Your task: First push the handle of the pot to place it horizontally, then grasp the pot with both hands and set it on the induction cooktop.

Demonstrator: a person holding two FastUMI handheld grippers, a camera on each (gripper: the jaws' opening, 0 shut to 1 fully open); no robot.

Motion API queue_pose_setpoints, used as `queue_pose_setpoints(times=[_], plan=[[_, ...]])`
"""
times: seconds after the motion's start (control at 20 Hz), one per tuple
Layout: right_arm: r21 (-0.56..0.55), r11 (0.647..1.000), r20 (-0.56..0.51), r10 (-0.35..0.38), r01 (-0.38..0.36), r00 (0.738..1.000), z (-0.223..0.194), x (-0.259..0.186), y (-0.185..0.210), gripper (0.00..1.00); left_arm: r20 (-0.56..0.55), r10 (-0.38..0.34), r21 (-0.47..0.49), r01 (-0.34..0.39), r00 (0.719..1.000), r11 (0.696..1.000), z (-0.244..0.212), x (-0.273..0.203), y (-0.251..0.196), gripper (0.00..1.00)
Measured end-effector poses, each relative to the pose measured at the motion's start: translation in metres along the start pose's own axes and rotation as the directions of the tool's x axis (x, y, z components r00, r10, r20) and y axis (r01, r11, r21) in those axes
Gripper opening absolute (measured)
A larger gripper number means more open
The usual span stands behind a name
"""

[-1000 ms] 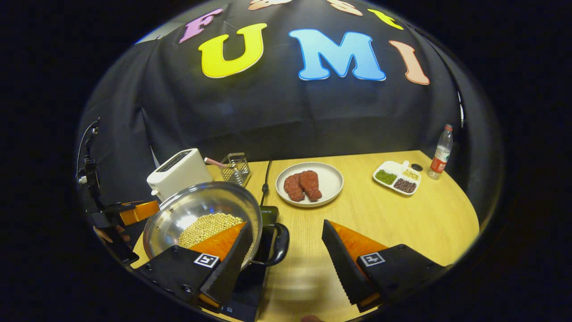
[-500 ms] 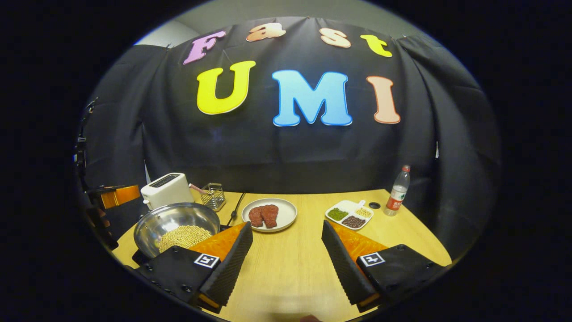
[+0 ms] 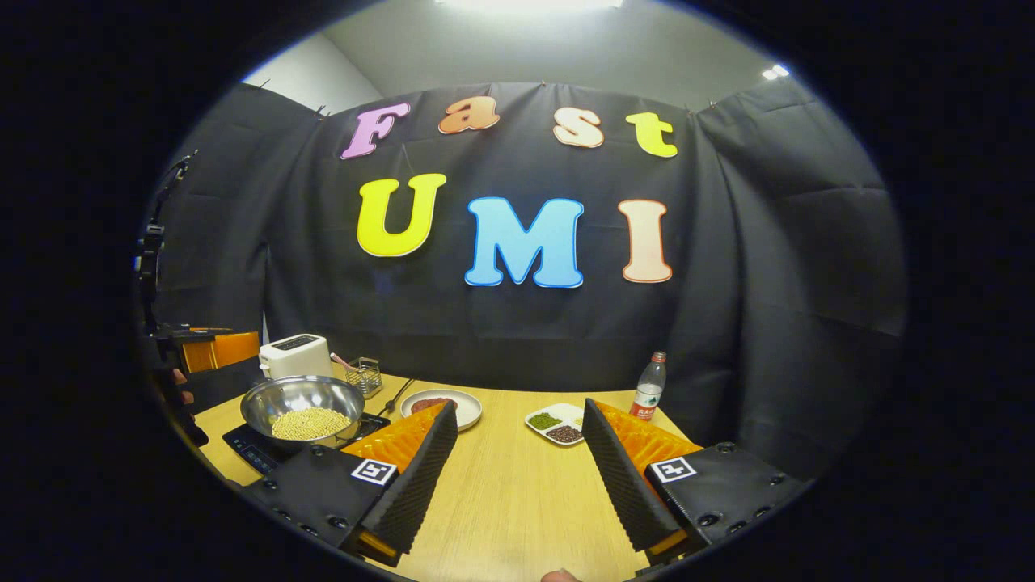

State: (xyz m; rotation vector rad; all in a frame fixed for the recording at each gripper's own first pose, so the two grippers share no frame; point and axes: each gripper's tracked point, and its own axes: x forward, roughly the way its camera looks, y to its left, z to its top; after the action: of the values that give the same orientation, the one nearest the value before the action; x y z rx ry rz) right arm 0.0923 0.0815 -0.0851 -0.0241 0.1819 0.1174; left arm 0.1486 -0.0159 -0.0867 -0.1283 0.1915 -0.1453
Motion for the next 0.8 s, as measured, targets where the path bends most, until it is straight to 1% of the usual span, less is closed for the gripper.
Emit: queue_pose_setpoints(times=[0.05,0.1,0.15,0.2,0.25,0.3,0.35,0.4,0.45,0.5,0.7,0.75,0.8], plan=[[0.002,1.000,0.015,-0.002,0.002,1.000,0.004,-0.010,-0.009,0.98,0.015,0.001,0.001,-0.001,1.000,1.000,0.005,-0.011,-0.009,0.77],[0.004,1.000,0.029,-0.002,0.002,1.000,0.007,-0.019,-0.017,0.93,0.026,0.006,0.002,-0.006,1.000,1.000,0.009,-0.025,-0.016,0.78],[0.005,1.000,0.044,0.000,-0.001,0.999,0.009,-0.029,-0.024,0.98,0.034,0.009,0.000,-0.009,0.999,1.000,0.011,-0.037,-0.023,0.75],[0.004,1.000,0.057,0.001,-0.001,0.998,0.012,-0.038,-0.032,0.93,0.045,0.017,-0.002,-0.017,0.999,1.000,0.015,-0.048,-0.027,0.75],[0.005,1.000,0.068,0.003,-0.003,0.998,0.014,-0.047,-0.038,0.98,0.054,0.020,-0.004,-0.020,0.998,1.000,0.019,-0.059,-0.034,0.75],[0.007,1.000,0.081,0.005,-0.006,0.997,0.018,-0.056,-0.043,0.98,0.065,0.025,-0.003,-0.025,0.998,1.000,0.020,-0.069,-0.039,0.75],[0.006,1.000,0.096,0.007,-0.008,0.995,0.022,-0.064,-0.049,0.98,0.076,0.028,0.002,-0.028,0.997,1.000,0.024,-0.080,-0.045,0.72],[0.000,1.000,0.112,0.005,-0.005,0.994,0.025,-0.072,-0.053,0.98,0.091,0.028,0.007,-0.029,0.995,1.000,0.029,-0.091,-0.050,0.75],[-0.004,1.000,0.123,0.004,-0.003,0.992,0.026,-0.078,-0.058,0.92,0.104,0.029,0.011,-0.030,0.994,0.999,0.034,-0.101,-0.054,0.75],[-0.006,1.000,0.129,0.005,-0.004,0.992,0.026,-0.086,-0.060,0.98,0.119,0.028,0.012,-0.029,0.993,1.000,0.038,-0.110,-0.057,0.75],[-0.004,1.000,0.149,-0.004,0.004,0.989,0.027,-0.111,-0.067,0.98,0.155,0.020,0.008,-0.022,0.988,1.000,0.050,-0.140,-0.064,0.75],[0.005,1.000,0.156,-0.003,0.003,0.988,0.027,-0.116,-0.065,0.98,0.161,0.016,0.013,-0.019,0.987,1.000,0.050,-0.149,-0.063,0.72],[0.016,1.000,0.157,-0.009,0.007,0.987,0.027,-0.121,-0.064,0.98,0.168,0.012,0.019,-0.016,0.986,1.000,0.050,-0.154,-0.062,0.71]])
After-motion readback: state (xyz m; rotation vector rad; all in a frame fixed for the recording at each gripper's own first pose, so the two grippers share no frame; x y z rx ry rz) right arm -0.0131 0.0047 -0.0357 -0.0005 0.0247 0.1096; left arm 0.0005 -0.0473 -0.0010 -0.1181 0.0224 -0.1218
